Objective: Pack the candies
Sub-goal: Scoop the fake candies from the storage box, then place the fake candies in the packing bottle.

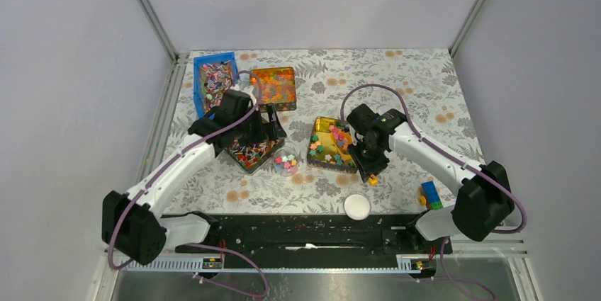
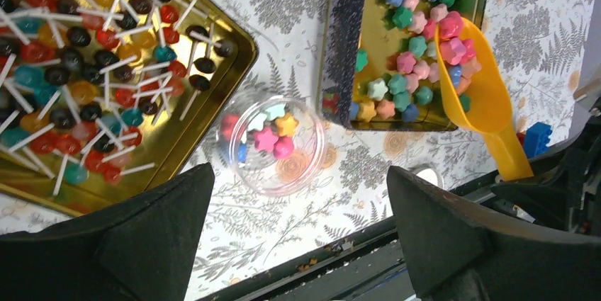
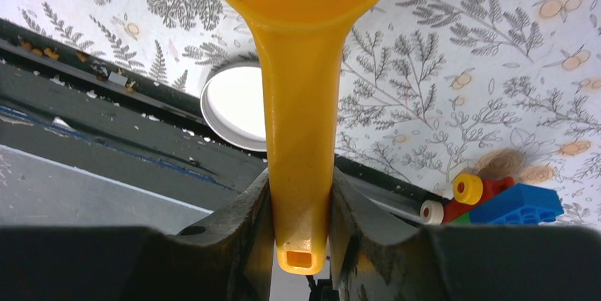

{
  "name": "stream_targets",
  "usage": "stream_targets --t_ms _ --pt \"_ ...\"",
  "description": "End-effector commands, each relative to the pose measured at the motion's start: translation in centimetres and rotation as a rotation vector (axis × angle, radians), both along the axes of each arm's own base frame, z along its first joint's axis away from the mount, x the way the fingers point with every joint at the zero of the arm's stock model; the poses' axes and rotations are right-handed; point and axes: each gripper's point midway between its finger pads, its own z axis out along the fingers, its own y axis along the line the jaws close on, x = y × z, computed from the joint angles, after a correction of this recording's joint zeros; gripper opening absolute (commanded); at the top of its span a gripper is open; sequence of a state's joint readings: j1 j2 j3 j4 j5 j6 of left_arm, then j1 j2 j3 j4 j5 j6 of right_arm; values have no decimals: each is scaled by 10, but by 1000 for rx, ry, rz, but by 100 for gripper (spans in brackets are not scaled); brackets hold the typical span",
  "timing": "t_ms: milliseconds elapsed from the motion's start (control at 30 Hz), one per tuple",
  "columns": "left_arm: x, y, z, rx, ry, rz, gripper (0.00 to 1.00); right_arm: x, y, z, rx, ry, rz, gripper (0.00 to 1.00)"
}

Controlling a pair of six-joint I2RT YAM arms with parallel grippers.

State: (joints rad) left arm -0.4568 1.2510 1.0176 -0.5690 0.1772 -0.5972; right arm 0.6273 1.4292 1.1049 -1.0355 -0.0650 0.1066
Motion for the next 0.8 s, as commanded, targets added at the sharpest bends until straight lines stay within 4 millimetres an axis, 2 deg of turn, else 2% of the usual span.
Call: stream_targets --t_ms 0,233,367,600,767 --pt "-11 20 2 34 -60 36 96 -19 -2 8 -7 12 2 0" --pt "-39 34 -12 30 -43 63 96 -40 12 14 1 21 58 0" --pt "-48 41 -16 30 -51 86 96 -50 21 19 17 33 96 0" --pt "-49 44 -20 45 -45 88 96 -58 31 30 38 59 153 0" --pt "-48 43 -18 46 -48 80 97 -60 46 40 80 92 196 0"
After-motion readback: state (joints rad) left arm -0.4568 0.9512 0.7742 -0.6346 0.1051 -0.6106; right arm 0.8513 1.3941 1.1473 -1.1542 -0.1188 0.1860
